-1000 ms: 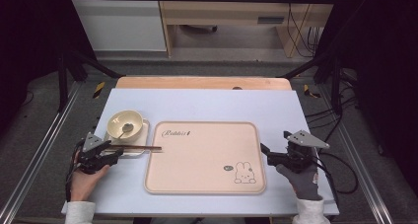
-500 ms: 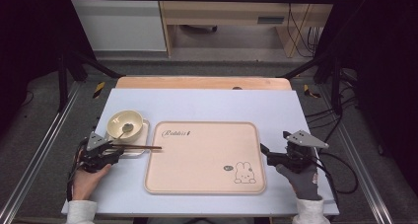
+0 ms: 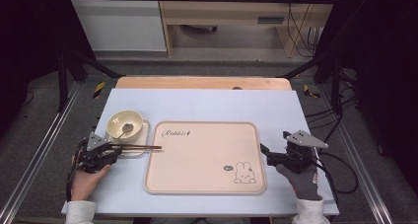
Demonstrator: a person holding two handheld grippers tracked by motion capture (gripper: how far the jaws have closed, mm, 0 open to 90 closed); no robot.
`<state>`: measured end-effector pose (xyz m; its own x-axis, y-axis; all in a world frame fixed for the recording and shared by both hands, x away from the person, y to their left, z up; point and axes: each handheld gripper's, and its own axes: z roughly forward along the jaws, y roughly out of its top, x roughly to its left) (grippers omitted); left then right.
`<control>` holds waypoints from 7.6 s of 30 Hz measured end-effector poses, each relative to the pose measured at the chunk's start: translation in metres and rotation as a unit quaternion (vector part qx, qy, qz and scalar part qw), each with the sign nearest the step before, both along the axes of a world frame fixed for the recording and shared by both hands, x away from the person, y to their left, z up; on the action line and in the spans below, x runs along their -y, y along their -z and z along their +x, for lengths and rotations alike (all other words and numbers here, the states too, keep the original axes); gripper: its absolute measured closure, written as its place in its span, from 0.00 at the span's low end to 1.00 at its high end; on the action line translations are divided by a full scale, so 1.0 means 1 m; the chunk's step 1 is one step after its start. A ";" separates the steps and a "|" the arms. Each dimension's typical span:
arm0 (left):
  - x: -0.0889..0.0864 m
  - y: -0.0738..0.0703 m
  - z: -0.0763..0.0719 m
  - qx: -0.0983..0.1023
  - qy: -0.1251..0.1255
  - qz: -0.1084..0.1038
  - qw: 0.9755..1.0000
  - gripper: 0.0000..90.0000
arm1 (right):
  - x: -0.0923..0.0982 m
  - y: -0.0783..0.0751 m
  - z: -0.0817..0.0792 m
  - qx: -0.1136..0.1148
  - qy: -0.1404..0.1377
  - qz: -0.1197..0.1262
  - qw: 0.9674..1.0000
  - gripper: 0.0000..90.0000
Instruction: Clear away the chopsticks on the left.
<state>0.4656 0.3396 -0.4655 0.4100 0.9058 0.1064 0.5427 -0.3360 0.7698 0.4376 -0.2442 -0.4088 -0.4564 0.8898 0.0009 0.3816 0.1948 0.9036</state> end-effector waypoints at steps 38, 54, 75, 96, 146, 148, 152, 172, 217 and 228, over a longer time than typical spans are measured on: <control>0.004 -0.002 -0.004 -0.016 0.021 0.008 1.000 0.81 | 0.000 0.001 0.000 -0.001 0.003 -0.008 1.000 0.08; 0.007 -0.004 -0.006 -0.025 0.027 -0.009 0.999 0.88 | 0.000 0.001 0.000 -0.001 0.003 -0.010 1.000 0.08; 0.017 0.001 0.003 -0.030 0.030 -0.031 0.999 0.83 | -0.001 0.002 0.000 -0.001 0.001 -0.012 1.000 0.08; 0.025 -0.004 -0.002 -0.033 0.059 -0.027 0.997 0.94 | 0.000 0.001 0.000 0.000 0.001 -0.013 1.000 0.08; 0.074 -0.039 -0.050 0.029 0.031 -0.056 0.998 0.94 | 0.006 -0.004 -0.003 0.006 0.009 -0.005 1.000 0.04; 0.078 -0.041 -0.052 0.030 0.027 -0.060 0.997 0.94 | 0.006 -0.003 -0.003 0.003 0.010 -0.006 1.000 0.04; 0.084 -0.041 -0.054 0.032 0.020 -0.064 0.997 0.94 | 0.005 -0.003 -0.003 0.001 0.009 -0.008 1.000 0.04; 0.117 -0.050 -0.064 0.048 -0.043 -0.072 0.995 0.94 | 0.007 -0.004 -0.005 0.005 0.009 -0.001 1.000 0.04; 0.149 0.012 -0.049 -0.001 -0.168 -0.126 0.978 0.94 | 0.004 -0.003 -0.005 0.006 0.007 0.000 1.000 0.05; 0.154 0.018 -0.040 -0.012 -0.174 -0.110 0.979 0.94 | 0.004 -0.003 -0.005 0.007 0.006 -0.001 1.000 0.05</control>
<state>0.4251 0.1851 -0.4834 0.0730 0.9910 -0.1121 0.6143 0.0439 0.7878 0.4326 -0.2485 -0.4061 -0.4458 0.8951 -0.0067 0.3718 0.1920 0.9083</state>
